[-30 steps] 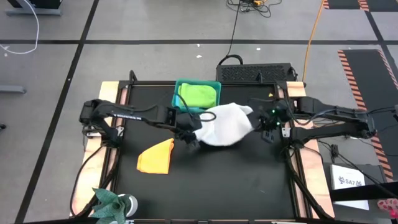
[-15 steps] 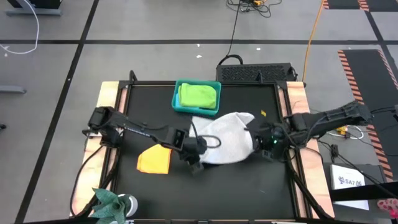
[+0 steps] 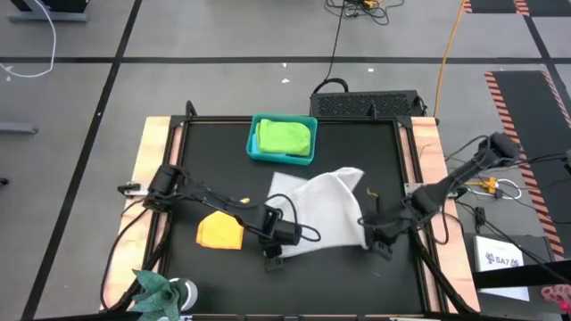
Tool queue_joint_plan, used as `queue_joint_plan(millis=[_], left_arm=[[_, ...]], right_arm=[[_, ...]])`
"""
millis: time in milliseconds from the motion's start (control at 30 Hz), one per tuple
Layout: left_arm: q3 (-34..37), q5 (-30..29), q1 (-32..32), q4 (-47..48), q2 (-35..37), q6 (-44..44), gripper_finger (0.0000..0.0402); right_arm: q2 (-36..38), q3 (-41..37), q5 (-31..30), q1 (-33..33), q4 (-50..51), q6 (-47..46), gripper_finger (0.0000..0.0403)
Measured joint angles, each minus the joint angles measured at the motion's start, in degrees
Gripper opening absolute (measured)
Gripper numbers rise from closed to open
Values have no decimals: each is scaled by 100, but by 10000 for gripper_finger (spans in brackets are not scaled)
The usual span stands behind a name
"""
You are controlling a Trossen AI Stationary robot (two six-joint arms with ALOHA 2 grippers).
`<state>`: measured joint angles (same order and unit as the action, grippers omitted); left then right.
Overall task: Fold microfiber towels
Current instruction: Fold the gray towel
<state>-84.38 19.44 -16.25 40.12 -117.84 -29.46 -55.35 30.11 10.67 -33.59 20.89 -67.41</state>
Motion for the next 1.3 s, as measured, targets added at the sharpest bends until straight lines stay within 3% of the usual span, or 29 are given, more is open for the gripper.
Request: queue_joint_plan(millis=[333, 633, 867, 1033, 1300], left_arm=[[2, 545, 0, -22, -83, 225, 0], [2, 1195, 57, -26, -83, 893, 0], [2, 1310, 57, -24, -83, 1283, 0], [2, 1310, 52, -25, -83, 1327, 0], [0, 1178, 69, -40, -83, 1478, 1]], right_arm=[[-605, 3, 167, -917, -764, -1081, 0], [-851, 2, 461, -1078, -738, -1146, 0], [-855, 2, 1002, -1230, -931, -1567, 0], [-855, 2, 1454, -1553, -1266, -2420, 0], [-855, 4, 1310, -1768, -1111, -2674, 0]])
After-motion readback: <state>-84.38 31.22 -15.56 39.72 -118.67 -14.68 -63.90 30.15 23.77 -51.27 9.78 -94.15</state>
